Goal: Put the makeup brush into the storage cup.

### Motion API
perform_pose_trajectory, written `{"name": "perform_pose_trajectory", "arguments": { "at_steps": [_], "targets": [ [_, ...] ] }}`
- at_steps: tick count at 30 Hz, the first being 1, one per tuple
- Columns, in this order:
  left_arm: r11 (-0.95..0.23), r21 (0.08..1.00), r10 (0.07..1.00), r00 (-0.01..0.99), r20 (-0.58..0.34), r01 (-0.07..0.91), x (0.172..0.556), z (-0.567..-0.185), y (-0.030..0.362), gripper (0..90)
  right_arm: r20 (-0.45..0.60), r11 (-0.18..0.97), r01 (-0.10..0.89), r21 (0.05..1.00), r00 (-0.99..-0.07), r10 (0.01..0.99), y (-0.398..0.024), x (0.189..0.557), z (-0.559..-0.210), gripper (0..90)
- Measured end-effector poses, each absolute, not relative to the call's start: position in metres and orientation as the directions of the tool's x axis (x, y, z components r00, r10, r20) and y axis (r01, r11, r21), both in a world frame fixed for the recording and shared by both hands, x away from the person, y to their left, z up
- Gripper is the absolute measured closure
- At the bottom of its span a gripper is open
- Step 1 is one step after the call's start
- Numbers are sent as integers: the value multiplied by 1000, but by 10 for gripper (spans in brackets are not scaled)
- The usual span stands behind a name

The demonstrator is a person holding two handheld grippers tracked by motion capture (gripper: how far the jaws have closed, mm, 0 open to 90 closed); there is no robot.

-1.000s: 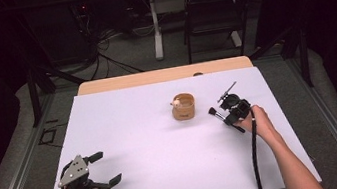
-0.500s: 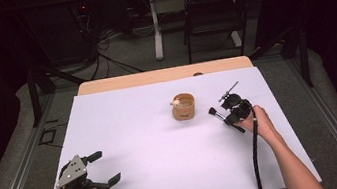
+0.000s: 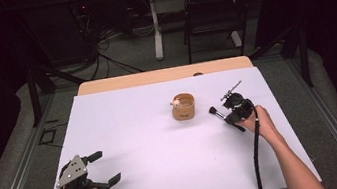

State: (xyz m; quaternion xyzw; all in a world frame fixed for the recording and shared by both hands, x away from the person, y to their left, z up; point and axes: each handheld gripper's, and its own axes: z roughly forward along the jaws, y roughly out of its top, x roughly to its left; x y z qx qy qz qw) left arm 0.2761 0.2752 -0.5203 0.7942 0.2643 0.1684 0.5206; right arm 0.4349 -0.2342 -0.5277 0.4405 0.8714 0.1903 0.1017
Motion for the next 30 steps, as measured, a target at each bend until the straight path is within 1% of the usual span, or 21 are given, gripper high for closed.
{"name": "perform_pose_trajectory", "arguments": {
  "at_steps": [1, 2, 3, 4, 7, 8, 9, 16, 24, 30],
  "targets": [
    [-324, 914, 593, 805, -5, 245, 276, -520, 275, 2, -1, 523, 744, 416, -574, 819, -234, 433, -527, 793],
    [-324, 913, 591, 806, -9, 247, 276, -520, 275, 2, -13, 537, 732, 420, -587, 809, -235, 434, -526, 793],
    [-323, 913, 593, 805, -10, 250, 276, -521, 275, 2, -5, 528, 725, 443, -587, 810, -236, 434, -528, 793],
    [-329, 911, 595, 804, -6, 249, 276, -521, 274, 2, -4, 529, 733, 427, -583, 812, -236, 434, -526, 793],
    [-322, 913, 595, 804, -9, 249, 276, -521, 275, 2, 3, 520, 730, 444, -581, 814, -239, 433, -524, 793],
    [-325, 912, 594, 804, -8, 249, 276, -520, 275, 2, 12, 508, 724, 467, -580, 815, -240, 433, -525, 793],
    [-324, 912, 595, 803, -9, 250, 276, -520, 275, 2, 18, 506, 731, 459, -577, 817, -241, 433, -522, 793],
    [-325, 913, 594, 804, -6, 247, 276, -520, 275, 2, 0, 485, 725, 489, -556, 831, -246, 430, -518, 793],
    [-326, 912, 595, 804, -6, 248, 276, -520, 275, 2, -8, 440, 695, 569, -530, 848, -253, 423, -510, 793],
    [-326, 911, 596, 803, -9, 253, 277, -521, 275, 2, 4, 405, 683, 608, -513, 859, -257, 418, -506, 793]
  ]
}}
